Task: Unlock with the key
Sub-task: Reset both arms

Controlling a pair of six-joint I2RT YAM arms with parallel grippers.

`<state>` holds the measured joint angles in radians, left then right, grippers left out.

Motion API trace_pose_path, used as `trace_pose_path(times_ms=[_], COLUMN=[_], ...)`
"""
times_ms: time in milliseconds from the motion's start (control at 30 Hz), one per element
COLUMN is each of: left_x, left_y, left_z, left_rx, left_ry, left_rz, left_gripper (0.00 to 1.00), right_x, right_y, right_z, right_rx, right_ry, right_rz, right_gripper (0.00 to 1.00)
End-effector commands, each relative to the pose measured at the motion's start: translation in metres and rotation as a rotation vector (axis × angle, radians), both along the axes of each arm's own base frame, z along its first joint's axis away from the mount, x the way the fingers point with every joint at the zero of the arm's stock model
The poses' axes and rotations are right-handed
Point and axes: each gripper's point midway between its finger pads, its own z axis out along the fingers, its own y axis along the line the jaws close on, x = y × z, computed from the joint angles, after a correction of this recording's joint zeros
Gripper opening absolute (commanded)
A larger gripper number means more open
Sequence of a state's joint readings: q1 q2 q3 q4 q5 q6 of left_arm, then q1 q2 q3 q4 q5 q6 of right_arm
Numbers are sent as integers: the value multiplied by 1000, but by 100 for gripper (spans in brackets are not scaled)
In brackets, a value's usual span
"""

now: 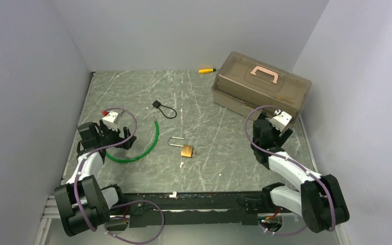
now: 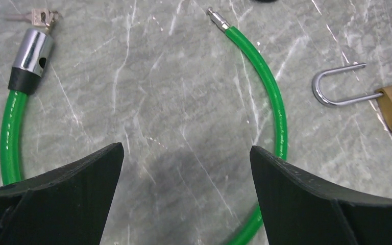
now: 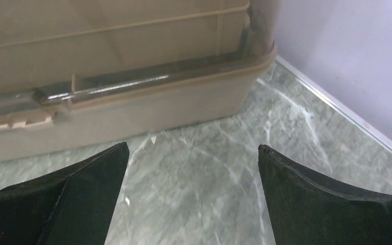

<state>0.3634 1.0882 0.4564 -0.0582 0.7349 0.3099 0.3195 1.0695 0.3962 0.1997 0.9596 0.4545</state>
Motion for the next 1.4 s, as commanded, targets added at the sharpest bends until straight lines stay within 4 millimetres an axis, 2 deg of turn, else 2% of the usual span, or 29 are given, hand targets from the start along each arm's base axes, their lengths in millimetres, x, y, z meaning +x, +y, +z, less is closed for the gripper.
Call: trace_pose_path(times_ms=[0,100,233,367,500,700,867,900,967,1000,1067,1100,1167,1233,1300,1367], left_x=[34,39,45,52,56,70,62,61,54,51,54,59,74,68,71,68], left_y=[2,5,2,3,12,17,18,16,6,-3,-9,-5,0,1,-2,-2], left_z=[30,27,35,37,51,48,51,52,48,39,49,29,39,36,32,37], left_rx=[15,-8,-51,-52,-26,-72,-34,-17,65,109,121,141,123,134,122,128], left_ry=[-270,-271,-318,-331,-441,-398,-510,-515,-568,-574,-644,-522,-529,-515,-501,-534], left_rz=[-22,14,17,63,121,167,198,207,178,161,178,191,229,226,214,213], left_gripper=[99,99,99,99,99,99,100,99,99,99,99,99,99,99,99,99], right_x=[23,22,26,38,50,63,64,64,65,65,65,64,64,64,64,64], right_y=[-15,-28,-36,-39,-36,-21,-6,-7,-6,-7,-7,-7,-8,-7,-7,-7], right_z=[15,1,-1,-2,-10,-17,-22,-19,-26,-22,-23,-25,-23,-23,-24,-23], right_rx=[-39,-29,-53,-63,-48,-56,-85,-107,-80,-97,-90,-88,-99,-93,-92,-94], right_ry=[-99,-110,-142,-149,-138,-109,-125,-152,-116,-134,-127,-123,-130,-129,-126,-128], right_rz=[0,-9,28,59,109,238,351,346,349,347,347,346,343,345,345,344], right_gripper=[99,99,99,99,99,97,93,95,98,99,99,100,100,100,100,100])
